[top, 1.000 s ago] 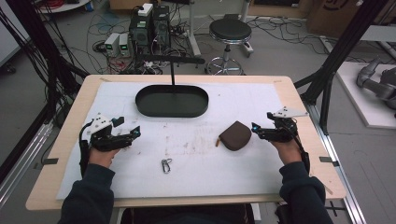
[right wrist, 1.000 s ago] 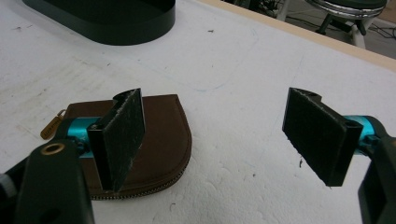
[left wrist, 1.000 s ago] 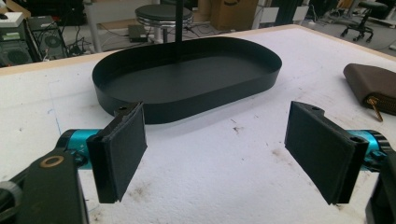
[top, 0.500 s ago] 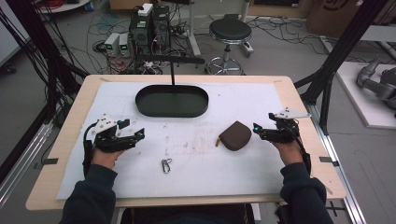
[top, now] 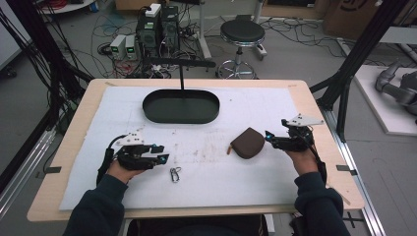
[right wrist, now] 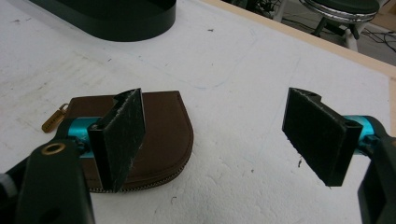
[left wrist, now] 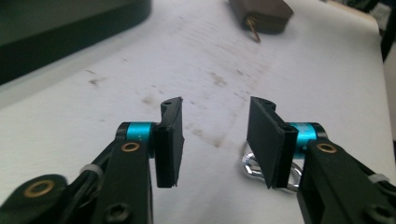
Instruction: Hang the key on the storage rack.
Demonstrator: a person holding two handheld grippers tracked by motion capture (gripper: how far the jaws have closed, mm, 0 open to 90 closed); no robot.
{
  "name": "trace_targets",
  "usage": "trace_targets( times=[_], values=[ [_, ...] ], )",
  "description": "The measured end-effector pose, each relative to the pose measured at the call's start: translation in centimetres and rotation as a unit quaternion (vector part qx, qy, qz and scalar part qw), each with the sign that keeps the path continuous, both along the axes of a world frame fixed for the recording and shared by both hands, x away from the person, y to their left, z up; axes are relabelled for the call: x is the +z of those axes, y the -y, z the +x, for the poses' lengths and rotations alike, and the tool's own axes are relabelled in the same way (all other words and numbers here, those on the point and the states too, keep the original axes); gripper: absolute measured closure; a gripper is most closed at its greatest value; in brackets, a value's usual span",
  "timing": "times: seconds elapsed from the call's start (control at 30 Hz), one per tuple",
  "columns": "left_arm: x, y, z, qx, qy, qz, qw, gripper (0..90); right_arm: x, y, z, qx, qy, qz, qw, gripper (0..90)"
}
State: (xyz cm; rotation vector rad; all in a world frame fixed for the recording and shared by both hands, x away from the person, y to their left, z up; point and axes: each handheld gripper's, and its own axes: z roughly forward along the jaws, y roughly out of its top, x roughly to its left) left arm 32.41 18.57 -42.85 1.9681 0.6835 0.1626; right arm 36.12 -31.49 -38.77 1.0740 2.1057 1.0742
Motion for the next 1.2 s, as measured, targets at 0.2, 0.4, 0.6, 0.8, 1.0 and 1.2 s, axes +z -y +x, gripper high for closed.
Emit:
trace_targets(
  times=[0.2,0.4,0.6,0.8,1.0,1.2],
  values=[
    [-0.4,1.9,-1.1,-0.05,-0.006,0.014,0.9986,57.4,-0.1,0.1,0.1,0.002,-0.002,0.0,1.0,21.7],
    [-1.3,3.1,-1.5,-0.074,-0.01,0.058,0.9955,55.2,-0.1,0.1,0.1,0.002,-0.002,0.0,1.0,21.7],
    [-1.4,3.2,-1.3,-0.066,-0.012,0.07,0.9953,61.1,-0.1,0.0,0.1,0.002,-0.004,-0.001,1.0,21.8],
    [-1.6,1.8,-0.7,-0.035,-0.037,0.053,0.9973,64.0,-0.1,0.0,0.1,0.003,-0.005,-0.003,1.0,21.8],
    [-1.6,1.8,-0.7,-0.045,-0.049,0.067,0.9956,70.9,-0.2,0.0,0.1,0.004,-0.007,-0.004,1.0,21.8],
    [-1.4,1.5,-0.6,-0.036,-0.053,0.075,0.9951,82.4,-0.2,0.0,0.1,0.004,-0.006,-0.003,1.0,21.8]
  ],
)
